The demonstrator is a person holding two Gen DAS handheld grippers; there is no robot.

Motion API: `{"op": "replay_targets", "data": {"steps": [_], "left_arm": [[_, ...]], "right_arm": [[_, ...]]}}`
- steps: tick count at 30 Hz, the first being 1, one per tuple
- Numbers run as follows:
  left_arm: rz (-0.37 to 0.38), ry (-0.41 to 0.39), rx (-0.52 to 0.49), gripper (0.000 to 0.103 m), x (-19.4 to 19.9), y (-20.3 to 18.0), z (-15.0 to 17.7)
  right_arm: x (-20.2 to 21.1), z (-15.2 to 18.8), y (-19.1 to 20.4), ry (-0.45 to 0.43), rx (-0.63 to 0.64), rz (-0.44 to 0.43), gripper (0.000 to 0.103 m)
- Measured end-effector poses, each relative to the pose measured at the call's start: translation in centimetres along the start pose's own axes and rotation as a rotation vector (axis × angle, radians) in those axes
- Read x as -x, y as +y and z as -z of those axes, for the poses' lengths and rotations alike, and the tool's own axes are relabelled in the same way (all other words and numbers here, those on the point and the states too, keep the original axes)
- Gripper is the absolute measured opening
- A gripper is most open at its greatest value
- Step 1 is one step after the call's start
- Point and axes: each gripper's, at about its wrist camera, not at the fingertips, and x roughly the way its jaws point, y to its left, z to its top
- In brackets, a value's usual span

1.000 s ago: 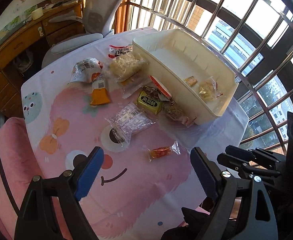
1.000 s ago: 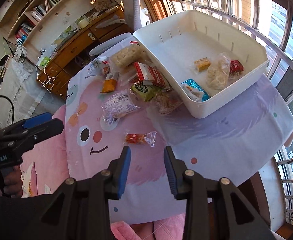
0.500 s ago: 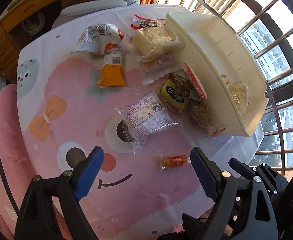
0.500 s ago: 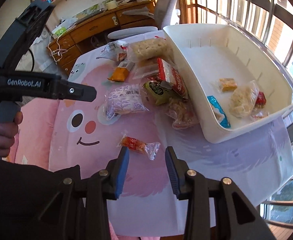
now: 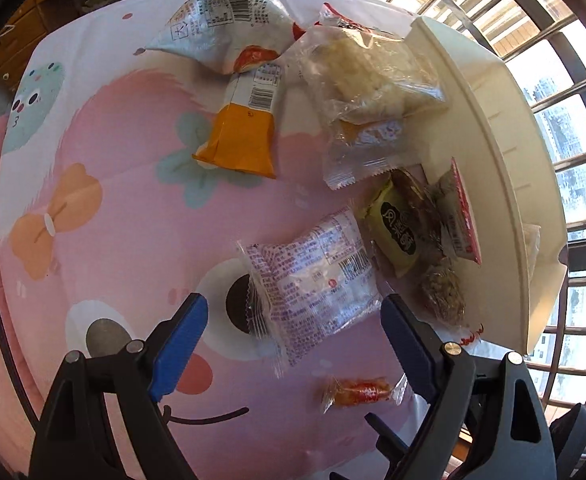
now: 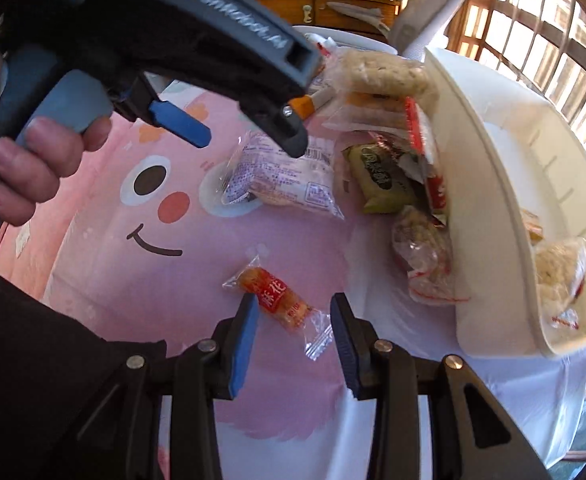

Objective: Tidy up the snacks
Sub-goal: 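Close the right tool on the small red-orange packet while the left tool grasps the purple-printed bag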

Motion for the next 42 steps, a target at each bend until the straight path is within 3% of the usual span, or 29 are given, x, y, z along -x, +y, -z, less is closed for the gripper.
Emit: {"op": "replay_targets", "data": {"steps": [12, 20, 22, 32, 42], "left_arm": [[-0.002, 0.011, 0.012, 0.087, -3.2, -0.6, -1.2], [-0.019, -0.003, 0.0, 0.087, -4.3, -2.4, -1.9], [-0.026, -0.009, -0.017, 0.084, -4.5, -3.0, -2.1], [-0.043, -0.006, -0.031, 0.067, -4.9, -4.7, -2.6], [-0.032, -0.031, -0.019, 0.049, -1.5, -2.3, -0.8]], "right_arm": [[-1.6, 0.3, 0.2, -0.013, 0.03, -0.02, 0.037], [-2.0, 0.0, 0.0, 0.002, 0.02, -0.029, 0.026], [-2.1, 0.0, -0.1, 0.008, 0.01, -0.029, 0.022], [-2.2, 0.0, -1.0, 0.018, -0.058, -0.033, 0.021], [-1.8, 0.0, -2.5, 0.054, -0.188, -0.054, 0.02]]}}
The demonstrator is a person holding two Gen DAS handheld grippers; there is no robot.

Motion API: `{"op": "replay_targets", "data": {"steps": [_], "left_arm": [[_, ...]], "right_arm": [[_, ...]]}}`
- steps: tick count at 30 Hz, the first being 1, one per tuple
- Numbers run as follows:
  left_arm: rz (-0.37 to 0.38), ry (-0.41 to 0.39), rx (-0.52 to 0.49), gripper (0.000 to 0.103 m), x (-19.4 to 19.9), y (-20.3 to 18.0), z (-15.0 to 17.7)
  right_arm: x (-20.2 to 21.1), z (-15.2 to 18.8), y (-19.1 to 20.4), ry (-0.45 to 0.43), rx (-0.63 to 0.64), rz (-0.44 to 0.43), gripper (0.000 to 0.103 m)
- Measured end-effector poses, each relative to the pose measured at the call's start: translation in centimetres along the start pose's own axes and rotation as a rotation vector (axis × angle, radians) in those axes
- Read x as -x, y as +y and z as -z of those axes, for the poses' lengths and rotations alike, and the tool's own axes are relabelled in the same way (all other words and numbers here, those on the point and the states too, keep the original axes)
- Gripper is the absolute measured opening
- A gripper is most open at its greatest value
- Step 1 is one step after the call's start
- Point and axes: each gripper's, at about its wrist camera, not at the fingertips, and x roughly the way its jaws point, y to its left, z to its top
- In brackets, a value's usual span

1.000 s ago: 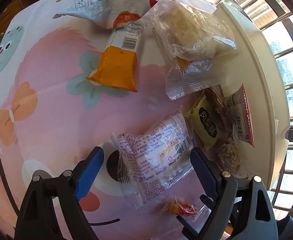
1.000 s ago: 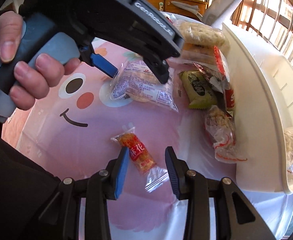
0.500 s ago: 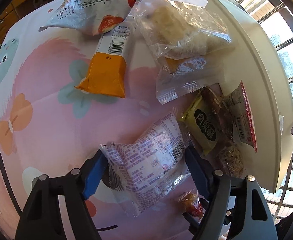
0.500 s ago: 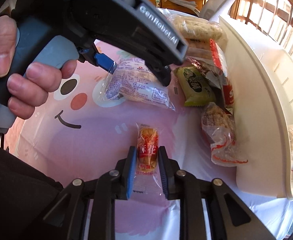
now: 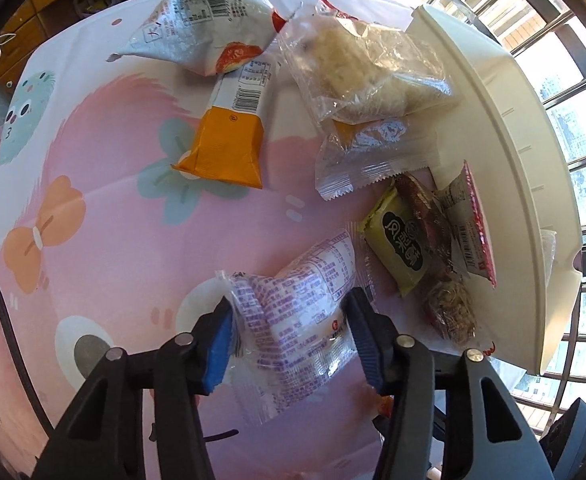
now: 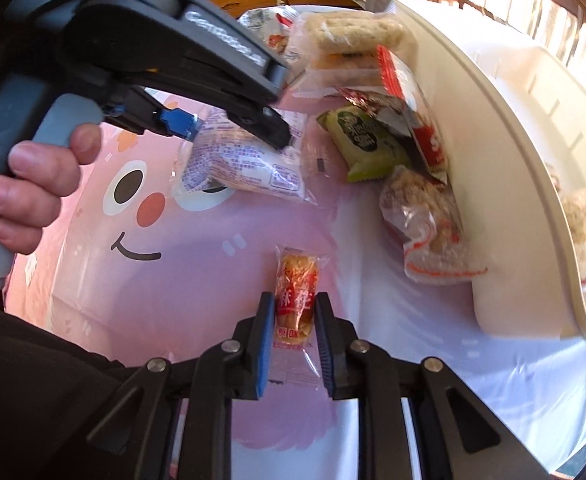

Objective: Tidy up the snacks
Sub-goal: 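Close the right tool on the small red-orange packet while the left tool grasps the purple-printed bag, then carry both snacks over the white basket and open both tools to drop them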

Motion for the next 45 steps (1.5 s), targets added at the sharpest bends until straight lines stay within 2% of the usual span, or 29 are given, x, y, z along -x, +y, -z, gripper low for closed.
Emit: {"op": "replay_targets", "data": {"steps": [8, 19, 27, 32, 42, 45], "left_arm": [[0.039, -0.049, 0.002, 0.038, 2.9, 1.1, 1.5], [0.063, -0.127, -0.057, 0.027, 8.7, 1.5, 6.7], [0.061, -0.187, -0.102, 0.026, 11.0, 1.0, 9.7], [0.089, -0.225, -0.133, 0.026, 13.0, 0.6, 11.0], [0.113, -0.32, -0.191, 0.025, 16.7, -1.5, 11.8], [0.114, -0.365, -0.182, 0.025, 17.6, -2.5, 11.6]], "right_arm": [[1.0, -0.1, 0.4, -0.02, -0.057, -0.003, 0.019], [4.5, 1.1, 1.4, -0.084, -0.127, 0.01, 0.019], [7.3, 3.3, 1.9, -0.136, -0.17, 0.032, 0.019], [9.2, 3.1, 2.0, -0.163, -0.18, 0.038, 0.019], [13.4, 2.6, 0.1, -0.221, -0.173, 0.049, 0.019], [14.3, 2.2, -0.9, -0.226, -0.162, 0.026, 0.019]]}}
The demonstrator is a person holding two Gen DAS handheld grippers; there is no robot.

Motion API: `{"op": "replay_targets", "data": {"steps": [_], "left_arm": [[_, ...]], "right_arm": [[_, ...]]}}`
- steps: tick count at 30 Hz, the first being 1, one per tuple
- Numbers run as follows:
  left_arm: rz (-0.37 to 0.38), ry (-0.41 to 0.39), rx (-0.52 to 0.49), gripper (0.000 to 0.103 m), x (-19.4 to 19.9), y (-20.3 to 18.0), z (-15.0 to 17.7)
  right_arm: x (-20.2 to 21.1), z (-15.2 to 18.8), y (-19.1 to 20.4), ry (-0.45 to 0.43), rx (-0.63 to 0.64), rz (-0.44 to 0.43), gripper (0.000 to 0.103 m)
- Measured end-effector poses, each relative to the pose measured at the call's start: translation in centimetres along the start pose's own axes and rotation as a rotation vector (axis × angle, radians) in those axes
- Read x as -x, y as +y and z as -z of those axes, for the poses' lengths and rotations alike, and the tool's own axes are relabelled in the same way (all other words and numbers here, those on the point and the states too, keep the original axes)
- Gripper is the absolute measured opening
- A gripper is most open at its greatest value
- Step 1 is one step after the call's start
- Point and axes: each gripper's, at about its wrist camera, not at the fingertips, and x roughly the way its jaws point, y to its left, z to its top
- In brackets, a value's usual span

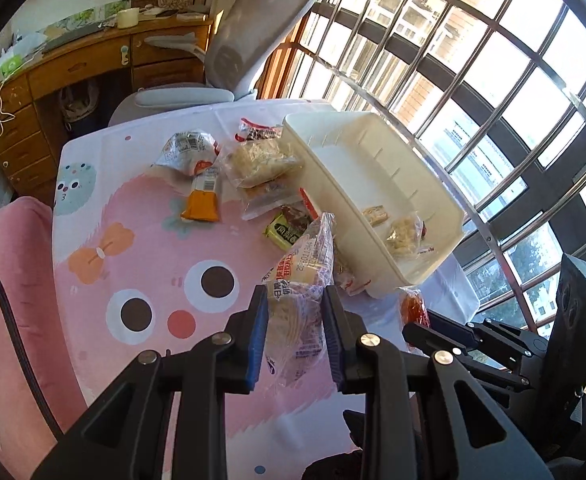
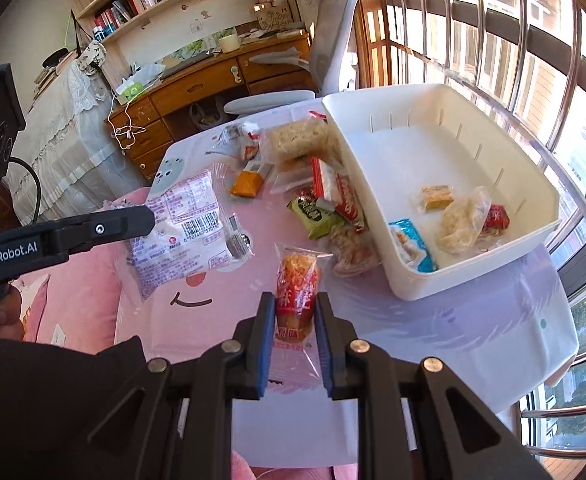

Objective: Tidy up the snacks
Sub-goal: 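Carry both snacks over the white basket and open both tools to drop them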

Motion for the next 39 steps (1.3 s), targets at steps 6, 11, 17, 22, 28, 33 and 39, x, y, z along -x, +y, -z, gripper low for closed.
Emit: {"op": "replay_targets", "data": {"steps": [6, 11, 17, 22, 28, 33, 39], "left_arm": [[-0.039, -0.076, 0.038, 0.025, 0.3, -2.8, -1.3], [-0.064, -0.133, 0.087, 0.025, 0.2, -5.1, -2.2], [-0.077, -0.194, 0.108, 0.025, -0.4, -8.3, -3.1], [-0.071, -0.228, 0.109, 0.023, -1.7, -11.1, -4.0], [-0.049, -0.251, 0.116, 0.021, -3.7, -13.9, -5.1], [-0.04, -0.265, 0.123, 0.021, -5.2, -15.7, -5.8], [-0.009, -0.261, 0.135, 0.028, -7.0, -17.4, -6.8]], "right_arm": [[1.2, -1.8, -2.2, 0.007, 0.072, -0.056, 0.019], [2.0, -3.6, -4.6, 0.017, 0.139, -0.094, 0.019], [2.7, -5.8, -7.3, 0.022, 0.212, -0.133, 0.019], [3.0, -7.3, -9.5, 0.02, 0.265, -0.144, 0.02], [3.0, -9.1, -12.3, 0.027, 0.303, -0.142, 0.02], [2.4, -10.3, -14.8, 0.048, 0.31, -0.125, 0.02], [1.7, -11.5, -17.5, 0.075, 0.295, -0.093, 0.021]]}}
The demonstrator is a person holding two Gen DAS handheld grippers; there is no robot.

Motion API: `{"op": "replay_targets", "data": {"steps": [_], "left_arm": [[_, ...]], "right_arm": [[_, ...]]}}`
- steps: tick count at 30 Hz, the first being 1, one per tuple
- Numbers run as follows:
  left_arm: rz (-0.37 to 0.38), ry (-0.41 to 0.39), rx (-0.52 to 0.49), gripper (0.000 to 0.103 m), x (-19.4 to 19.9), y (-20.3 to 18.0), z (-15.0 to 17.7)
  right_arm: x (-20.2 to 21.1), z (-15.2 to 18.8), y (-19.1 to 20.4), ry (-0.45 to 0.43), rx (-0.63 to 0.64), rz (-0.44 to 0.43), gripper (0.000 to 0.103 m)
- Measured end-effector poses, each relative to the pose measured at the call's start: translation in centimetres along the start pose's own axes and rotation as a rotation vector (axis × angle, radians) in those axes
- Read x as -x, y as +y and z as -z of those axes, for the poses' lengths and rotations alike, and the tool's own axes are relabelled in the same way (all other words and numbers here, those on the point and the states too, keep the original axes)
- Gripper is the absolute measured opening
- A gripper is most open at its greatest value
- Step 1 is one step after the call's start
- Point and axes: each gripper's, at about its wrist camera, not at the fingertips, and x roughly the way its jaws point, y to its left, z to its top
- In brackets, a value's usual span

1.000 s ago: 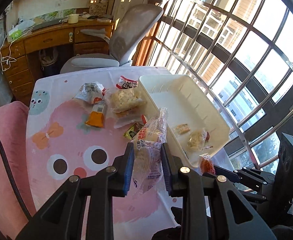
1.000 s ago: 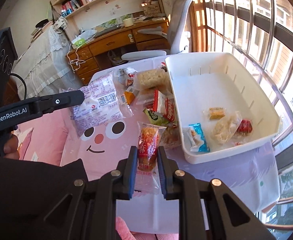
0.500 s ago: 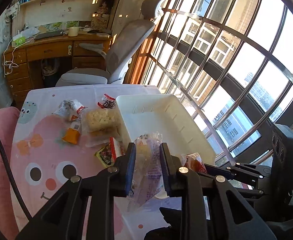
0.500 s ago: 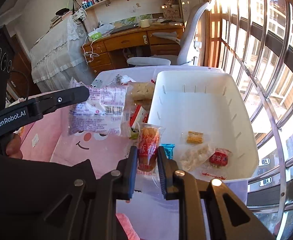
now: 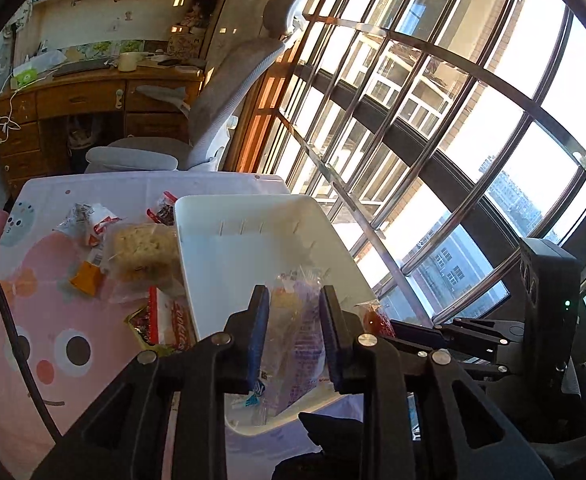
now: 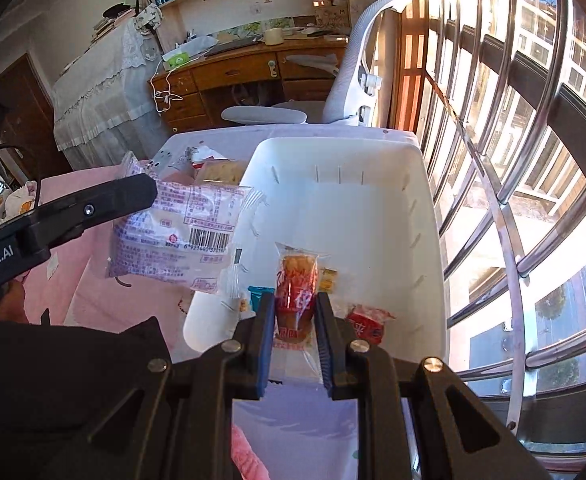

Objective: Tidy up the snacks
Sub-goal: 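Carry both snacks over the white basket and open both tools to drop them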

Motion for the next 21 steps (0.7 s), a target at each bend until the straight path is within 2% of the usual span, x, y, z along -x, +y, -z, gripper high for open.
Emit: {"op": "replay_targets", "data": {"steps": [2, 4, 9, 13, 21], "left_arm": [[0.008, 0.007, 0.004, 0.04, -0.5, -0.4, -0.1], [-0.008, 0.01, 0.009, 0.056, -0.9, -0.7, -0.1], [-0.034, 0.029, 0.034, 0.063, -1.6, -0.6, 0.0], [-0.07, 0.062, 0.05, 0.067, -2.0, -0.2, 0.3], [-0.116, 0.127, 0.074, 0.068, -1.6, 1.3, 1.9]], "right_arm": [[-0.5, -0.2, -1.1, 0.022, -0.025, 0.02, 0.023], [-1.0, -0.2, -2.1, 0.051, -0.048, 0.027, 0.028], [-1.7, 0.1, -3.7, 0.087, -0.088, 0.022, 0.036], [-2.1, 0.2, -3.8, 0.108, -0.093, 0.01, 0.038], [-3.2, 0.8, -2.7, 0.157, -0.116, -0.031, 0.042]]}}
